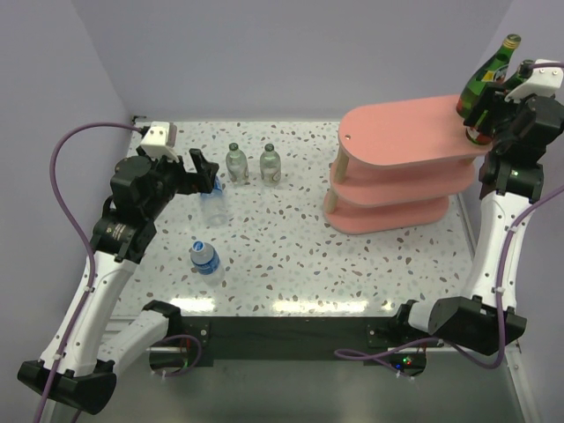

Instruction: Place and organize the beverage onto the shelf

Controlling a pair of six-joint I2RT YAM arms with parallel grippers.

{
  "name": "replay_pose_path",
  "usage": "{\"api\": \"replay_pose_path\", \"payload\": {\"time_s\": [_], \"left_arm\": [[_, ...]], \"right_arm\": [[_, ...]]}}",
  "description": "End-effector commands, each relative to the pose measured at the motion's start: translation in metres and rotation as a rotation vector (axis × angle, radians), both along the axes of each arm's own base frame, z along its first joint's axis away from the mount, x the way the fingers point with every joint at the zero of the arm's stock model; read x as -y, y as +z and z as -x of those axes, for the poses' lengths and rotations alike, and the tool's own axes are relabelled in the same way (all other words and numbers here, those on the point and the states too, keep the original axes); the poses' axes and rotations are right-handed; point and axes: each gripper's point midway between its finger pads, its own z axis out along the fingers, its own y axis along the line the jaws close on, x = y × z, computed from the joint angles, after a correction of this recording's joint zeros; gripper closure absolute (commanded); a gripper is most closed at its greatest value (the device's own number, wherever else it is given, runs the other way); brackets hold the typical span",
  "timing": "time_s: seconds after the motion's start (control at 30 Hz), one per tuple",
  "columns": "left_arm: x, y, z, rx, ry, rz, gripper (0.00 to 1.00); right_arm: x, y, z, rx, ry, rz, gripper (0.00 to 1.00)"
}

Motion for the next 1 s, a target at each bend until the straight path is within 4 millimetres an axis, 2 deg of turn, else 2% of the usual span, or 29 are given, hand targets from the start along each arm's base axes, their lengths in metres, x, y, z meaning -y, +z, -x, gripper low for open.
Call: {"api": "replay_pose_path", "payload": {"time_s": [0.0,0.17,0.4,0.7,0.87,0.97], "left_arm": [[-0.002,0.021,-0.002,0.07,0.008,0.012,0.0],[-0.002,0.021,-0.001,0.07,0.008,0.014,0.0],[-0.003,0.023,0.0,0.076,0.013,0.015,0.0],[-0.002,0.024,0.0,0.077,0.01,0.017,0.0],[-0.002,0.024,0.0,0.077,0.01,0.017,0.0],[-0.003,0.024,0.0,0.078,0.012,0.017,0.0]], "right_arm": [[-0.005,0.034,0.012,0.104,0.009,0.032,0.5],[-0.006,0.03,0.011,0.096,0.015,0.026,0.45],[-0.005,0.023,0.011,0.077,0.01,0.014,0.32],[-0.004,0.022,0.013,0.073,0.007,0.013,0.18],[-0.006,0.022,0.014,0.073,0.013,0.013,0.17],[-0.007,0.024,0.016,0.074,0.018,0.02,0.11]]}}
